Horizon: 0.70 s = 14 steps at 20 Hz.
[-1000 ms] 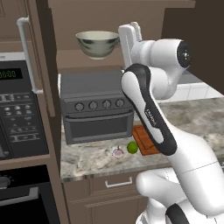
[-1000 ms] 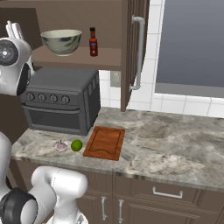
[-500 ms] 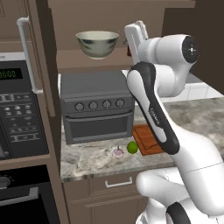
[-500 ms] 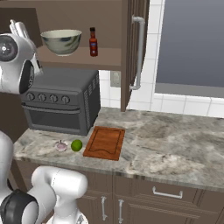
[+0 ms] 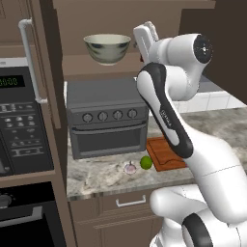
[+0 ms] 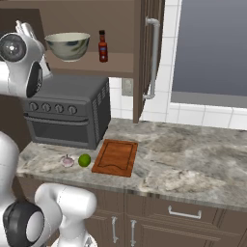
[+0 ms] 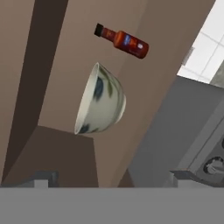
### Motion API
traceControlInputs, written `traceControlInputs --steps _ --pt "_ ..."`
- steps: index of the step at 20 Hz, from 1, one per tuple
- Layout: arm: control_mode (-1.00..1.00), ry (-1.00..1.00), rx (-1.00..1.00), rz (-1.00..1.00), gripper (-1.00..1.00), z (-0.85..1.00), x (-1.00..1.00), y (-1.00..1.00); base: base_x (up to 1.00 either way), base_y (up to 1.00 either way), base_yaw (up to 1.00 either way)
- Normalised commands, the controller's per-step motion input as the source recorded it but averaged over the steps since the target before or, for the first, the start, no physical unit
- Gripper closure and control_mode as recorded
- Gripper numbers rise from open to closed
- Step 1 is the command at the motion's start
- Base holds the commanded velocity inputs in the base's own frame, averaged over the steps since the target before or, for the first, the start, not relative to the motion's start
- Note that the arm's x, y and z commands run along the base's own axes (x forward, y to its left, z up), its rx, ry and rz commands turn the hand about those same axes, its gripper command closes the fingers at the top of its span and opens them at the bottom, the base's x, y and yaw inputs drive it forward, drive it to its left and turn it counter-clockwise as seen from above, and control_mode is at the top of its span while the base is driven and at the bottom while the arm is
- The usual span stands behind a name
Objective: Open the cabinet. Place the bowl and condiment on the counter. Then place the lime and garlic on the cutting board.
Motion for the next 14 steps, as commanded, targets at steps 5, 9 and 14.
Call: traceControlInputs --steps 5,9,14 --pt "-1.0 0.0 -0.07 0.03 -1.0 -0.01 0.38 -0.06 0.0 0.0 0.0" --pt "-1.0 0.0 -0.08 0.03 -1.0 -0.01 0.28 -0.14 0.0 0.0 0.0" --pt "-1.0 0.0 -0.07 0.03 -1.0 0.0 0.27 -0.14 0.0 0.0 0.0"
